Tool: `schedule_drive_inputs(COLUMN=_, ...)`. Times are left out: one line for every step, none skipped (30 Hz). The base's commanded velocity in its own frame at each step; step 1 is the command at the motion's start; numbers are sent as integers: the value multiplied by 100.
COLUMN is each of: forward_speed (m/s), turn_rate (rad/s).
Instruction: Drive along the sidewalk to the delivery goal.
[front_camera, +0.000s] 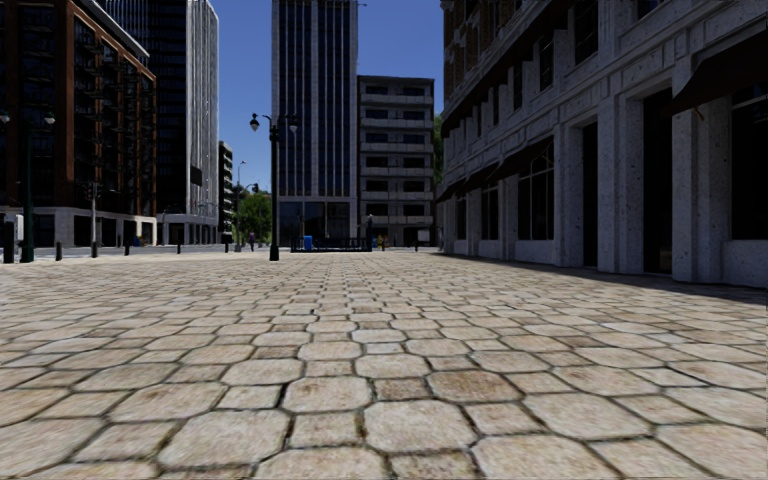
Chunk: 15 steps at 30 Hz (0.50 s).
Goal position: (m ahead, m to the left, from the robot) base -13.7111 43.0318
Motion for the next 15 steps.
schedule_drive_inputs(forward_speed=200, turn_rate=52)
schedule_drive_inputs(forward_speed=200, turn_rate=52)
schedule_drive_inputs(forward_speed=200, turn_rate=52)
schedule_drive_inputs(forward_speed=200, turn_rate=52)
schedule_drive_inputs(forward_speed=200, turn_rate=52)
schedule_drive_inputs(forward_speed=200, turn_rate=52)
schedule_drive_inputs(forward_speed=200, turn_rate=52)
schedule_drive_inputs(forward_speed=200, turn_rate=52)
schedule_drive_inputs(forward_speed=200, turn_rate=52)
schedule_drive_inputs(forward_speed=200, turn_rate=52)
schedule_drive_inputs(forward_speed=200, turn_rate=52)
schedule_drive_inputs(forward_speed=200, turn_rate=52)
schedule_drive_inputs(forward_speed=200, turn_rate=52)
schedule_drive_inputs(forward_speed=200, turn_rate=52)
schedule_drive_inputs(forward_speed=200, turn_rate=52)
